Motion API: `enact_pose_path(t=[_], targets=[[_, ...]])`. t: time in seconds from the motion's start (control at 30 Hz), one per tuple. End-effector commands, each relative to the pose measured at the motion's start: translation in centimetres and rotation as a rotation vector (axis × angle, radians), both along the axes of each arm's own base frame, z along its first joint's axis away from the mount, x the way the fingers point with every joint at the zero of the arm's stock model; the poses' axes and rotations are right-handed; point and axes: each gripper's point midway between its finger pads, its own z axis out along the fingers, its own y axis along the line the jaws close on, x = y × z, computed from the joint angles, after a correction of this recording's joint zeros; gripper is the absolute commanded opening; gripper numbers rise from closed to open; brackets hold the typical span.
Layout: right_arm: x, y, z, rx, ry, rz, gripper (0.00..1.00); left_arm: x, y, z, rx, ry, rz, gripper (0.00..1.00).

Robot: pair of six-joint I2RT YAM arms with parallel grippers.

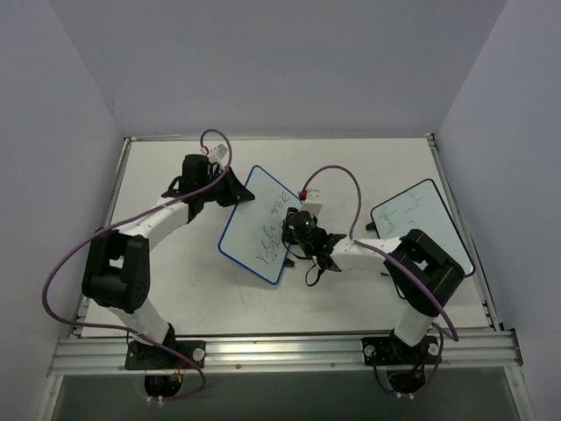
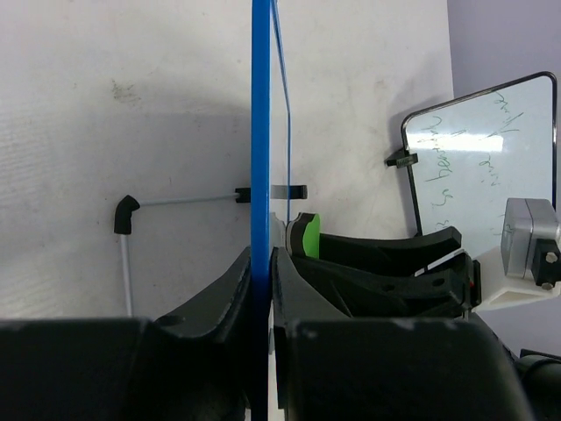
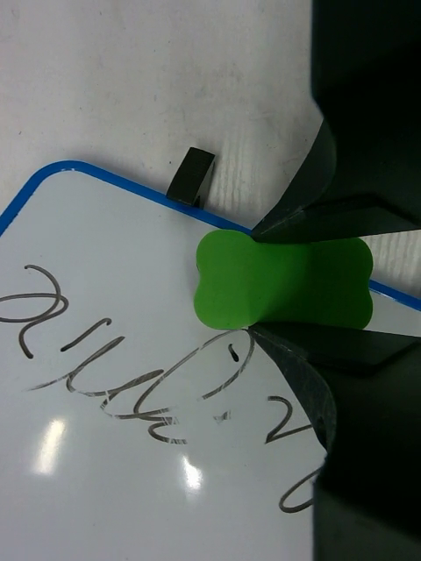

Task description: Erase the whiteboard

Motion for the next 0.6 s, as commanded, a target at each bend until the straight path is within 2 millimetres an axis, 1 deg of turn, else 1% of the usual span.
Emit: enact_pose_path(t=[0.0, 0.03, 0.07, 0.13, 0.17, 0.4, 0.57], targets=[[-3.4, 1.6, -2.0, -0.010, 0.104, 0.113, 0.00, 1.2, -1.5, 0.8, -0.020, -0.093, -0.086, 0.09], [-3.7, 1.9, -1.8, -0.009, 0.101, 0.122, 0.00, 1.3, -1.7, 1.0, -0.025, -0.099, -0.104, 0.06], [-3.9, 2.1, -1.8, -0.007, 0.100, 0.124, 0.00, 1.3, -1.9, 0.7, -0.023, -0.093, -0.118, 0.05], [-4.1, 2.6, -1.6, -0.002, 0.098, 0.133, 0.00, 1.7, -2.2, 0.8, -0.024, -0.106, -0.141, 0.05], [-4.5, 3.0, -1.5, 0.001, 0.097, 0.146, 0.00, 1.7, -2.4, 0.1, -0.027, -0.090, -0.156, 0.04], [-5.5, 4.6, -0.9, -0.006, 0.085, 0.175, 0.00, 1.5, -2.9, -2.3, -0.032, -0.060, -0.205, 0.02], [-5.4, 4.9, -0.9, -0.013, 0.079, 0.176, 0.00, 1.3, -3.1, -3.3, -0.043, -0.051, -0.211, 0.02]])
